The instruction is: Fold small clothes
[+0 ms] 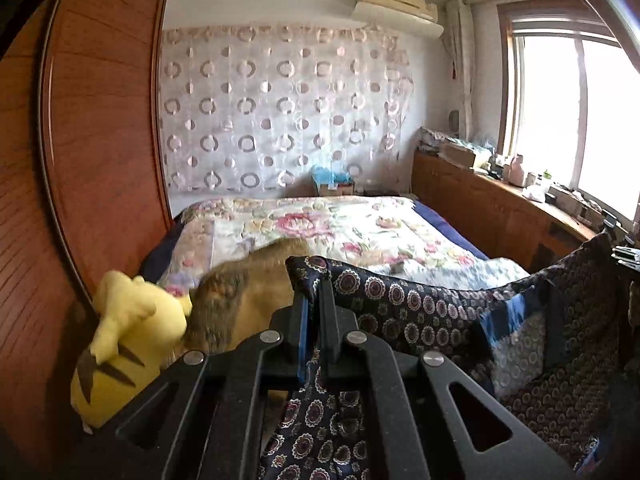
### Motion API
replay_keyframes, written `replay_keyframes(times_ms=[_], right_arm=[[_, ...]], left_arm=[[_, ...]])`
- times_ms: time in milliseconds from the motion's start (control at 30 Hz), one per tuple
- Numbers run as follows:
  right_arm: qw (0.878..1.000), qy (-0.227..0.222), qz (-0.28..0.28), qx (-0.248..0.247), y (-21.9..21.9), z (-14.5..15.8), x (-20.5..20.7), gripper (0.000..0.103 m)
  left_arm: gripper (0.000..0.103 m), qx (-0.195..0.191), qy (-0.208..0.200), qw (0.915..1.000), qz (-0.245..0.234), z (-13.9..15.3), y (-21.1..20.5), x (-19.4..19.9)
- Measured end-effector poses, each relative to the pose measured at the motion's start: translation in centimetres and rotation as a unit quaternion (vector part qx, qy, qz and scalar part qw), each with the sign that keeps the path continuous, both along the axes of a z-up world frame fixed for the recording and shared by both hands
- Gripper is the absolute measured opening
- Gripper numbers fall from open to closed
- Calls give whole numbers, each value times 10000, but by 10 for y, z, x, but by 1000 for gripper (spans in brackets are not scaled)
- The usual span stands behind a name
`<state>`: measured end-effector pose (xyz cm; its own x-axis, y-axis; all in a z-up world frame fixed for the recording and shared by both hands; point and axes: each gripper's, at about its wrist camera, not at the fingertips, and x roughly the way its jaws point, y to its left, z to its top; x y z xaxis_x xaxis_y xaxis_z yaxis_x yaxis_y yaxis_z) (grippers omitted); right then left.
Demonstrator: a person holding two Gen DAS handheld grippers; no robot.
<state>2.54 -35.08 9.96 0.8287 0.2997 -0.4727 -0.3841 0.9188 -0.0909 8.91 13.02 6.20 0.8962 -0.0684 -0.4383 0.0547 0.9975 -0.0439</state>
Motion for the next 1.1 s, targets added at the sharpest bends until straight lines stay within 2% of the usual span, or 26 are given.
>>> replay_keyframes(times_ms=[233, 367, 533, 700, 833, 867, 900, 933, 967, 1000, 1100], right_arm=[[9989, -400, -230, -115, 8, 33, 31, 8], [9975, -513, -465, -168, 19, 34, 55, 8], [9963, -447, -706, -214, 47, 11, 77, 8], [9957, 107, -797, -452, 75, -18, 103, 8], [9934, 435, -908, -557, 92, -46, 115, 8], [9925, 540, -938, -565, 95, -50, 119, 10], [9909, 640, -1016, -609, 101, -55, 120, 18], [9895, 684, -1092, -648, 104, -59, 119, 23], [9892, 705, -1101, -667, 108, -62, 115, 34], [9894, 715, -1073, -661, 110, -59, 116, 44], [9903, 734, -1034, -575, 109, -60, 104, 50]], left_arm=[[5, 160, -115, 9996, 182, 14, 7, 42], [5, 237, -17, 9993, 283, 9, 10, 69], [5, 314, 266, 9985, 348, -11, 8, 97], [5, 586, 721, 9950, 381, -43, -1, 119], [5, 575, 983, 9925, 437, -63, 2, 129], [5, 564, 1072, 9917, 428, -66, 2, 129], [11, 584, 1089, 9913, 446, -68, 2, 127], [22, 584, 1073, 9914, 478, -71, 4, 122], [29, 542, 1068, 9916, 481, -72, 4, 119], [40, 454, 1057, 9923, 449, -73, 6, 115], [46, 195, 1095, 9931, 363, -77, 12, 99]])
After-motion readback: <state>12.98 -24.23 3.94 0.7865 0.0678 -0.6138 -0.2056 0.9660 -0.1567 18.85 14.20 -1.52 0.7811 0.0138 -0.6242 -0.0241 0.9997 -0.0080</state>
